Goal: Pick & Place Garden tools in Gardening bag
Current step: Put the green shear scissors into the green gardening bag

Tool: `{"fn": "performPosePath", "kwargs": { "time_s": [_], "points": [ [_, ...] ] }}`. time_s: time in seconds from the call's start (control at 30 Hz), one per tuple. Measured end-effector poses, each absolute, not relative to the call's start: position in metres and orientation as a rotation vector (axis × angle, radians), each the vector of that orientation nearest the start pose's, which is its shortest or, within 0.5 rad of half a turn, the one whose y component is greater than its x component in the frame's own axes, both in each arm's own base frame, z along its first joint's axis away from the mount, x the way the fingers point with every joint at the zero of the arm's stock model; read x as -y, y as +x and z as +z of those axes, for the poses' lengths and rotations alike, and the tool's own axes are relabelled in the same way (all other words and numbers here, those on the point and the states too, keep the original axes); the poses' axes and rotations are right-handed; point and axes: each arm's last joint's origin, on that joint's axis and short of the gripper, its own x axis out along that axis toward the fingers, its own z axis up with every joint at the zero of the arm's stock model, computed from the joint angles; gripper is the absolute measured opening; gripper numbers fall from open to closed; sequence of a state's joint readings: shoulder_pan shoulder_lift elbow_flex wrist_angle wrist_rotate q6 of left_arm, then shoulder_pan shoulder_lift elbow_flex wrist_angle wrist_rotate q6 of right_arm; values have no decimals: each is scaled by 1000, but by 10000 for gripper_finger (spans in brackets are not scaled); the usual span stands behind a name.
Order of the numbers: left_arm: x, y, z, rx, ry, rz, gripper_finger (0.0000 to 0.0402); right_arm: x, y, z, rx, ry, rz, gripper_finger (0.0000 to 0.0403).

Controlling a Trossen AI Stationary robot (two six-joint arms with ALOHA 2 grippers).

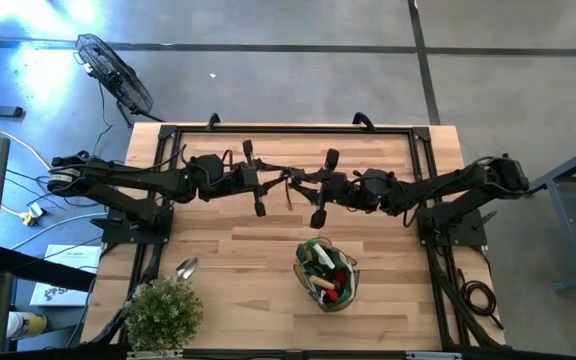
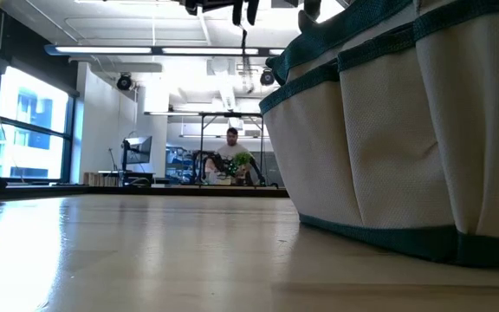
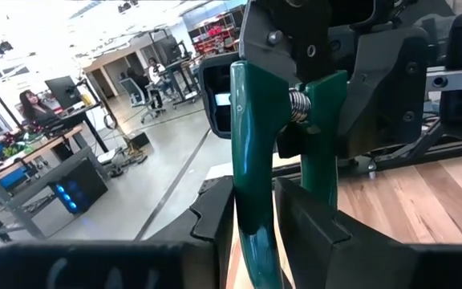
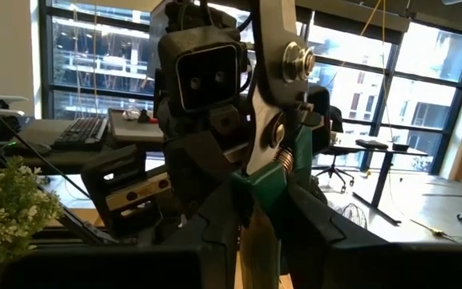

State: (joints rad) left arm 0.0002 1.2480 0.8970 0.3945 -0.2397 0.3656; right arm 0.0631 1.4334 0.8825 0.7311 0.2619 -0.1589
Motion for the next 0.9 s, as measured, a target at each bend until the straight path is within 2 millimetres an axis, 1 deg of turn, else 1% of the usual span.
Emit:
{"fn": "performPosePath", "kwargs": {
  "time_s": [0.27, 0.43, 0.7, 0.9],
  "points": [
    [-9, 282, 329, -33, 356, 343, 89, -13, 318, 304, 152, -131, -219, 58],
    [-10, 282, 326, -62, 359, 365, 90, -14, 318, 302, 129, -139, -259, 58],
    [-11, 281, 320, -143, 396, 397, 90, -27, 316, 301, 92, -216, -333, 58],
    [-14, 280, 313, -226, 413, 444, 90, -45, 313, 296, 24, -288, -380, 58]
  ]
}}
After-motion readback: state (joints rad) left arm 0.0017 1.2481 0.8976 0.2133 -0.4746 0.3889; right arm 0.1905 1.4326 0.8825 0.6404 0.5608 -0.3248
